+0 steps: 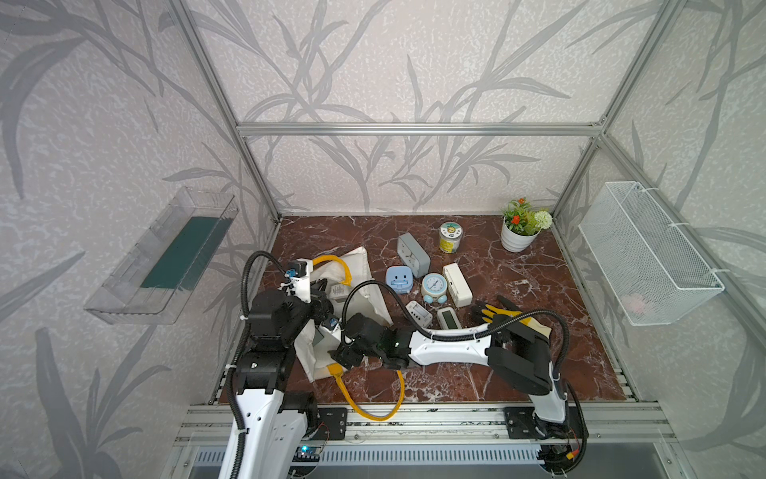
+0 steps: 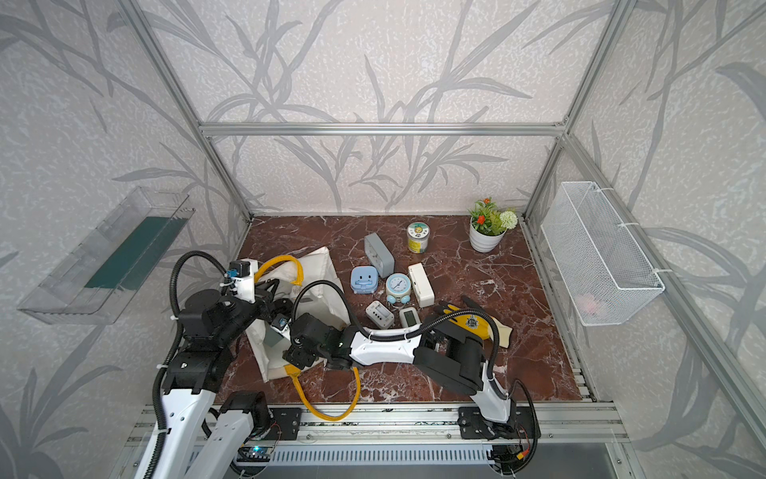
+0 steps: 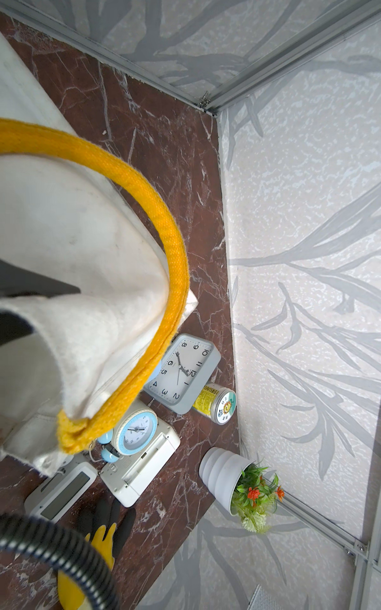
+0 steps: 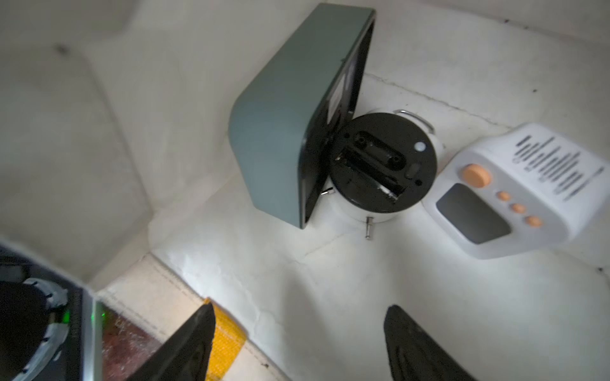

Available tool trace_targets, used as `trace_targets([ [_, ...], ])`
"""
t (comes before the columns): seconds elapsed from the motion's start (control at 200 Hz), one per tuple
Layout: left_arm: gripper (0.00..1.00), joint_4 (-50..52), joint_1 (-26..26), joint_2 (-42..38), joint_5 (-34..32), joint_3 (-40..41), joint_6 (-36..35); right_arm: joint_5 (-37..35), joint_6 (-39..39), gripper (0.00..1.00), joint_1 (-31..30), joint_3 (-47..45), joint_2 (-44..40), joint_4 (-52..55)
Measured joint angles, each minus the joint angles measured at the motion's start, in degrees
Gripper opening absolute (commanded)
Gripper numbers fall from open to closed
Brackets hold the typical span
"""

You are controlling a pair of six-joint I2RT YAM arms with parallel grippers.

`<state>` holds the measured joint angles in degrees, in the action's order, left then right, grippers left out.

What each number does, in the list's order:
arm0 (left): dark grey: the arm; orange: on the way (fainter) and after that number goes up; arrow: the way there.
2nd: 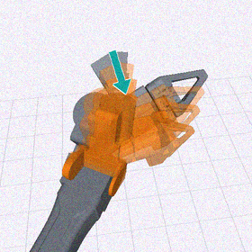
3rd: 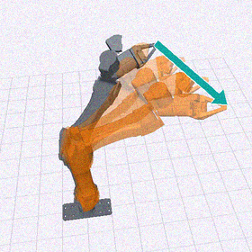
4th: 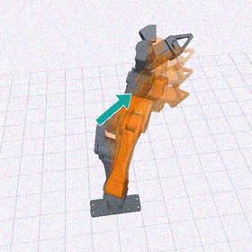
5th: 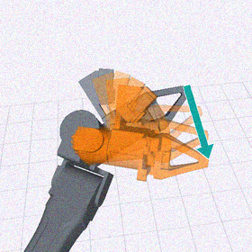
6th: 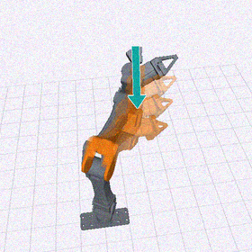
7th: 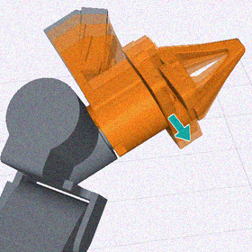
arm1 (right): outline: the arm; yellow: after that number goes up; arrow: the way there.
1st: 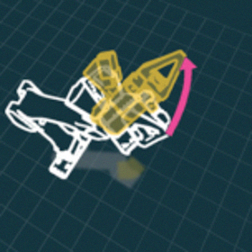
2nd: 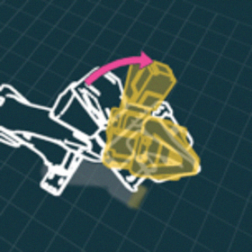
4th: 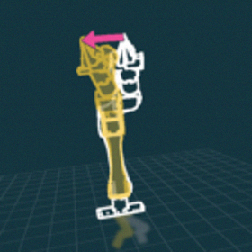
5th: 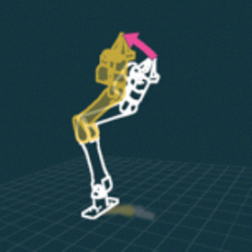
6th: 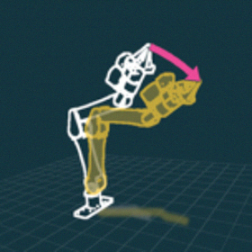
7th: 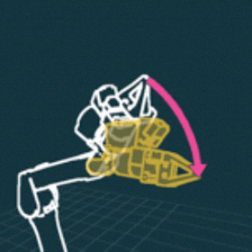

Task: Take the alarm clock out of the canvas bag
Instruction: Adjust the canvas bag at the center of the board, then pick up the alarm from the canvas bag.

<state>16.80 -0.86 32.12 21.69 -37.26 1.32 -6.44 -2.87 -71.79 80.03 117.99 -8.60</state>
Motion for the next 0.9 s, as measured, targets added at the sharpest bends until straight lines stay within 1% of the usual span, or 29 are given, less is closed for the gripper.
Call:
trace_targets([
  [0.16,0.0,0.5,0.0,-0.4,0.4,0.0,0.3,-1.5,1.2,0.81,0.7,-0.5,0.0,-1.6],
  [0.615,0.0,1.0,0.0,-0.9,0.5,0.0,1.5,-1.5,1.7,0.83,1.4,0.9,1.0,-3.1],
  [0.785,0.0,1.3,0.0,-1.0,0.6,0.0,1.5,-1.6,0.8,0.86,3.0,2.3,2.0,-0.9],
  [0.9,0.0,1.4,0.0,-1.0,0.5,0.0,1.5,-1.6,-1.0,0.87,4.1,4.3,2.6,4.0],
])
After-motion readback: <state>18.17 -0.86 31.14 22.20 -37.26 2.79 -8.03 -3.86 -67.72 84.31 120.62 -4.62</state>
